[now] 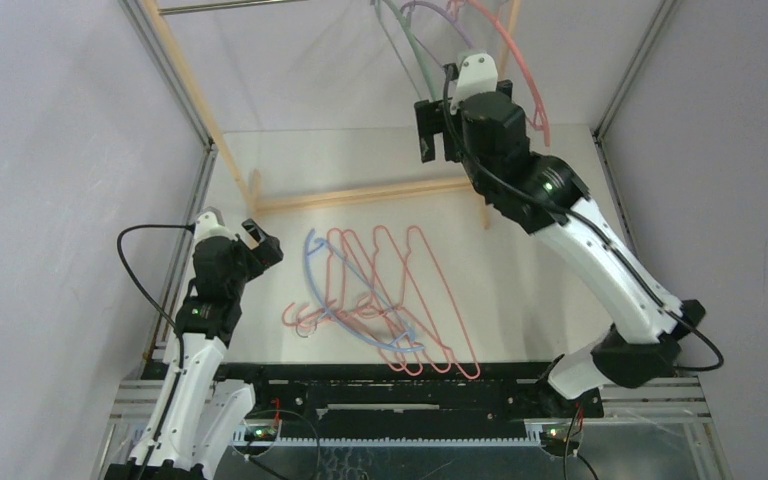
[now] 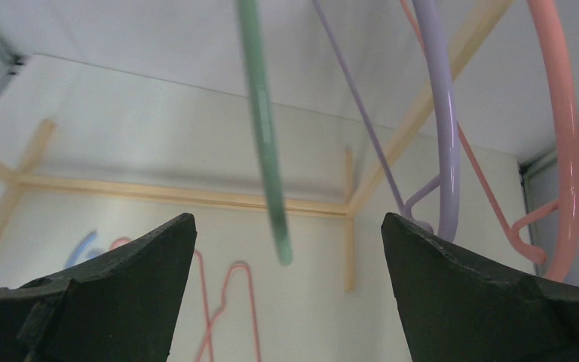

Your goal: Organize the hangers

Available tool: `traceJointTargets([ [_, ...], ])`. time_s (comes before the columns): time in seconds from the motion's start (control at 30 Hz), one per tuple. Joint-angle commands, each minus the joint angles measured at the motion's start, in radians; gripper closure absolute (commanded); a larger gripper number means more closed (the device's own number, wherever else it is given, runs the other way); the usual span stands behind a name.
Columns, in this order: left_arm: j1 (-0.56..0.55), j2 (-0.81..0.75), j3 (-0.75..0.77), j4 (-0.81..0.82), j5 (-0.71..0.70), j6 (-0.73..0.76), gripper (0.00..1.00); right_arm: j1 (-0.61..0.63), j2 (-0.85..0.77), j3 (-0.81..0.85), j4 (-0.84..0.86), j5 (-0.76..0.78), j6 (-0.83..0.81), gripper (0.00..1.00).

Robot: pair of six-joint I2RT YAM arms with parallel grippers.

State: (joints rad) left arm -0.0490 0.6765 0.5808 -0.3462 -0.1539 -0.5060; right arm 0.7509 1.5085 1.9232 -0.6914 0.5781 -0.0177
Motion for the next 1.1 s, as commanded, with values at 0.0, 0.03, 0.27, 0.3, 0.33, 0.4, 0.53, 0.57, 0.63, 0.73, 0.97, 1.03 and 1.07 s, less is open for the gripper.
traceJointTargets([
  [0.0,0.009,-0.004,-0.014,0.036,0.008,-0.003,0.0,0.128,-0.116,0.014,-0.003,0.026,-0.071,0.0],
  [0.03,0.008,-0.002,-0.013,0.038,0.009,-0.006,0.0,0.165,-0.128,0.012,-0.027,0.025,-0.061,0.0],
  [0.27,0.009,0.001,-0.031,0.062,0.014,-0.04,0.0,0.381,-0.157,-0.055,-0.181,-0.126,0.022,0.0],
  [0.3,0.008,-0.002,-0.034,0.064,0.015,-0.044,0.01,0.4,-0.154,-0.084,-0.187,-0.173,0.032,0.0],
  [0.33,0.009,-0.004,-0.038,0.066,0.017,-0.046,0.01,0.423,-0.155,-0.13,-0.18,-0.213,0.043,0.0],
  [0.4,0.008,-0.013,-0.048,0.067,0.011,-0.047,0.0,0.475,-0.168,-0.255,-0.13,-0.235,0.068,0.0],
  [0.53,0.009,-0.03,-0.064,0.066,-0.002,-0.052,0.01,0.504,-0.178,-0.51,-0.009,-0.34,0.125,0.02],
  [0.57,0.009,-0.031,-0.066,0.065,0.0,-0.054,0.0,0.505,-0.176,-0.562,0.01,-0.352,0.143,0.03],
  [0.63,0.009,-0.032,-0.067,0.06,0.009,-0.058,0.0,0.507,-0.17,-0.664,0.032,-0.382,0.154,0.06],
  [0.73,0.009,-0.038,-0.073,0.048,0.014,-0.058,0.0,0.515,-0.158,-0.753,0.047,-0.423,0.144,0.08],
  [0.97,0.01,-0.041,-0.092,0.049,0.023,-0.062,0.0,0.519,-0.046,-0.782,0.109,-0.472,0.085,0.11],
  [1.03,0.009,-0.038,-0.09,0.047,0.02,-0.059,0.0,0.519,-0.005,-0.782,0.136,-0.479,0.083,0.11],
  [1.07,0.009,-0.037,-0.089,0.047,0.02,-0.058,0.01,0.519,0.014,-0.782,0.147,-0.486,0.082,0.12],
])
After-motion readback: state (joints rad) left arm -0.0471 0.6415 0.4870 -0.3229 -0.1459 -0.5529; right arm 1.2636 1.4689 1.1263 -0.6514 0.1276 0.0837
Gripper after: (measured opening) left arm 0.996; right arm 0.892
